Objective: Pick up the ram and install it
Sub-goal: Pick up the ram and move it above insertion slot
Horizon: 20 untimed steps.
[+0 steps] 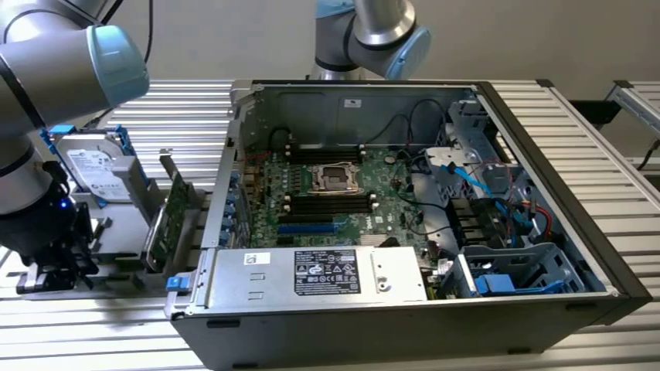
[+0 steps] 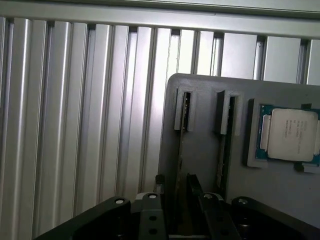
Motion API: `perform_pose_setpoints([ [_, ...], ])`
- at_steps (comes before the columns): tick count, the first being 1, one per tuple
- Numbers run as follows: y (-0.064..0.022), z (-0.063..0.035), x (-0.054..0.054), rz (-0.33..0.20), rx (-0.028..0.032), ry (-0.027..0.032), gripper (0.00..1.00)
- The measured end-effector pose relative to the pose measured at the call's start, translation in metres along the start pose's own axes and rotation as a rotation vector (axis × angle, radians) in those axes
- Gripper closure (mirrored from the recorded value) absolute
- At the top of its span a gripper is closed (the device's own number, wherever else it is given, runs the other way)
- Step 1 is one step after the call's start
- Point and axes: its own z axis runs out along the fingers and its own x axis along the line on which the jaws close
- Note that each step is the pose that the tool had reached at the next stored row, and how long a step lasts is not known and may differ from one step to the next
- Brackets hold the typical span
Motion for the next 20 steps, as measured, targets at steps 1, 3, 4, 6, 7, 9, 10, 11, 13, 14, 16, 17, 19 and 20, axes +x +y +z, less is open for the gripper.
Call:
perform_pose_setpoints([
  [1,0.0,0.0005,0.0,0.001,0.0004,-0.0005,0.69],
  [3,0.0,0.0017,0.0001,0.002,0.0005,-0.0004,0.69],
  [4,0.0001,0.0021,0.0002,0.002,0.0005,-0.0004,0.69],
  [6,0.0001,0.0029,0.0003,0.003,0.0005,-0.0004,0.69],
  [7,0.0001,0.0029,0.0002,0.003,0.0004,-0.0003,0.69],
  [9,0.0001,0.003,0.0003,0.003,0.0004,-0.0003,0.69],
  [10,0.0001,0.0031,0.0002,0.003,0.0006,-0.0004,0.69],
  [11,0.0001,0.0031,0.0002,0.003,0.0006,-0.0004,0.71],
  [13,0.0001,0.0031,0.0002,0.003,0.0005,-0.0006,0.77],
  [14,0.0001,0.0031,0.0002,0.003,0.0006,-0.0005,0.77],
  [16,0.0001,0.0032,0.0002,0.003,0.0006,-0.0004,0.84],
  [17,0.0001,0.0032,0.0002,0.003,0.0006,-0.0005,0.84],
  [19,0.0001,0.0032,0.0002,0.003,0.0006,-0.0003,0.86],
  [20,0.0,0.0032,0.0002,0.003,0.0006,-0.0004,0.86],
])
